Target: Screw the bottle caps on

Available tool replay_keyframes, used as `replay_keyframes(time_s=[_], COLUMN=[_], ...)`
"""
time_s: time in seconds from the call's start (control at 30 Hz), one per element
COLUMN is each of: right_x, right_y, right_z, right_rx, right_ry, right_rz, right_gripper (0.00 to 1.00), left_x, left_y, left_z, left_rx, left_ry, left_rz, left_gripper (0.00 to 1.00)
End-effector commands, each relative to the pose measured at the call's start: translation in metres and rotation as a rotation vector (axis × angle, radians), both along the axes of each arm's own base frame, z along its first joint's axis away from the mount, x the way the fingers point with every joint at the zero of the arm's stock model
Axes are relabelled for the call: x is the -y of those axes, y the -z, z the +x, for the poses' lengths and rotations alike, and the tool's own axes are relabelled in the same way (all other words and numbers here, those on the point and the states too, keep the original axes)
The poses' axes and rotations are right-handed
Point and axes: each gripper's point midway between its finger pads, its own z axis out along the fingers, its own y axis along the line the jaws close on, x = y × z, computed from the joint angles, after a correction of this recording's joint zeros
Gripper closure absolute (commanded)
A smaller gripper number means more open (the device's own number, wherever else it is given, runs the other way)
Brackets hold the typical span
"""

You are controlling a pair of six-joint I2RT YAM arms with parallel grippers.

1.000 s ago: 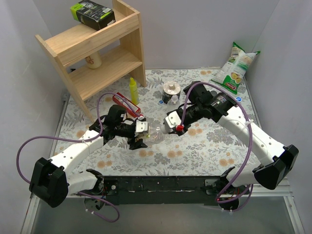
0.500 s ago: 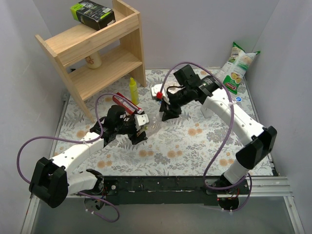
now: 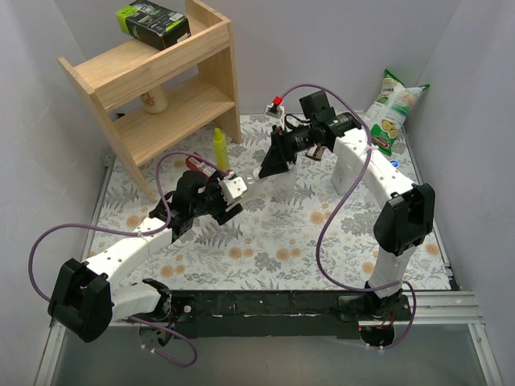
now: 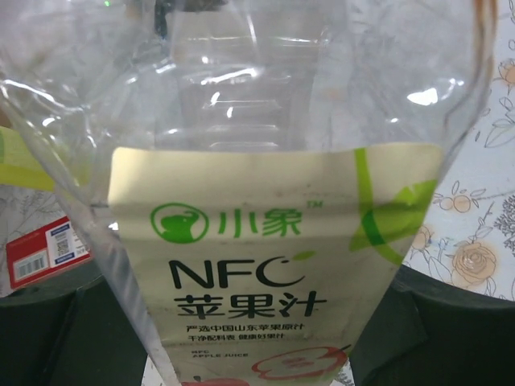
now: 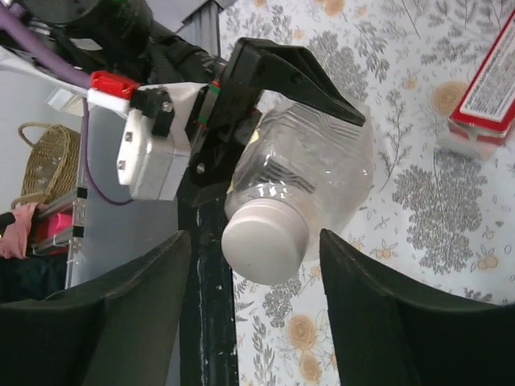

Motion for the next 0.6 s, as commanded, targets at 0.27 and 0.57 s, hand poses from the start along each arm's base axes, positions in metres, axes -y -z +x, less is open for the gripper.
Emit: replay_keyframes(time_s=[0.27, 0.57], right_x=[0.044, 0.033], right_y=[-0.039, -0.023], right_z=[-0.067, -0.078], right_rx=[0.887, 1.083], right_ry=[-0.309, -0.374], right_rz=[0.116, 0.085], right_gripper=[0.10, 0.15], left_x=[0.027, 0.037], left_y=[-0.020, -0.032], left_z=[-0.064, -0.072], left_rx=[-0.188, -0.196], left_ry=[0.395, 0.477], left_rz=[-0.090, -0.135], left_gripper=[1.00, 1.00])
